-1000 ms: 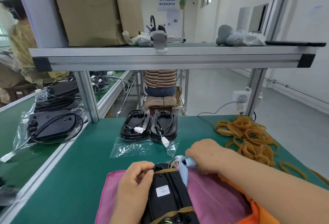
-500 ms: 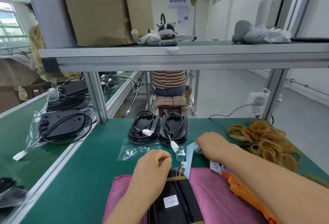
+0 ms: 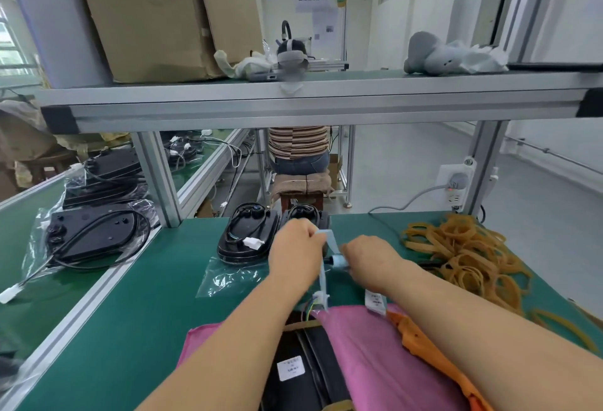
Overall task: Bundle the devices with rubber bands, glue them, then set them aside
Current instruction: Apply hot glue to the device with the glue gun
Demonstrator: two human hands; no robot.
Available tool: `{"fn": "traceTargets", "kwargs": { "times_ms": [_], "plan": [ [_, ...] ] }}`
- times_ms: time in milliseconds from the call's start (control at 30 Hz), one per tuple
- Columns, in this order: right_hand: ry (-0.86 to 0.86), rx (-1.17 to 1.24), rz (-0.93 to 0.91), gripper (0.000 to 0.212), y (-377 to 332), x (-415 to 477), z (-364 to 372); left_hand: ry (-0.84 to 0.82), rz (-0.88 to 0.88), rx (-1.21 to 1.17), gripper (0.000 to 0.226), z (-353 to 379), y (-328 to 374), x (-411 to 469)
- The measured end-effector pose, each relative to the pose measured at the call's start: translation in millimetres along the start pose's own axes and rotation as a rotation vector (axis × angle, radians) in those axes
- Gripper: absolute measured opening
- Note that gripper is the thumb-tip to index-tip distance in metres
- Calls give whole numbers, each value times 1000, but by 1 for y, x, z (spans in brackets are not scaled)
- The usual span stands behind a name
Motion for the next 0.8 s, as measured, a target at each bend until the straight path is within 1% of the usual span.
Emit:
{"fn": "traceTargets", "kwargs": {
  "times_ms": [33,67,167,200,233,267,300,333,367,400,467,500,533,567,600,633,700,733,800],
  "plan": [
    [0,6,6,18,-1,0,0,1,10,-12,20,-5,0,4],
    [-6,11,12,20,-2,1,-1,-24,43,84,17,-9,-1,8],
    [-60,9,37,22,-6,1,3,-120,230,555,13,-16,-8,12],
    [-71,1,34,23,-9,-1,5,-172,294,690,14,-16,-14,12],
    [-83,-1,33,24,-12,-2,9,-234,325,776,19,-16,-22,10],
    [-95,11,37,26,-14,-4,12,-293,311,798,27,-19,-33,6],
    [-102,37,47,29,-15,-6,14,-335,260,752,37,-25,-44,1],
    [-106,64,55,33,-15,-10,12,-339,158,610,46,-34,-56,-6],
    [-101,88,62,38,-15,-14,8,-301,60,440,49,-46,-66,-15],
    [-88,95,67,42,-15,-19,2,-230,-3,306,44,-59,-73,-27],
    [-15,98,78,44,-18,-33,-16,-102,-63,187,19,-79,-82,-53],
    [26,121,81,38,-22,-41,-25,-64,-88,152,17,-85,-86,-68],
    [54,155,89,25,-26,-51,-33,-52,-112,130,26,-87,-88,-85],
    [38,202,84,10,-31,-63,-34,-63,-135,121,35,-87,-89,-102],
    [-7,248,62,15,-38,-72,-31,-88,-147,132,38,-83,-90,-117],
    [-97,293,39,26,-45,-84,-23,-124,-146,160,36,-77,-92,-130],
    [-292,352,-35,37,-63,-105,-4,-189,-146,204,28,-65,-95,-152],
    [-336,365,-55,41,-70,-113,1,-198,-140,202,28,-62,-94,-161],
    [-310,399,-36,43,-74,-123,2,-194,-113,150,29,-55,-91,-170]
  ]
}}
Point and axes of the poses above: each hand's wrist, its own x-axis towards the middle knuckle, its own z-axis out of the palm, y = z × x, the point moved 8 cm from there along x, towards the middle knuckle, and after that the axes turned 3 degrees about z, right-handed, at the moved point
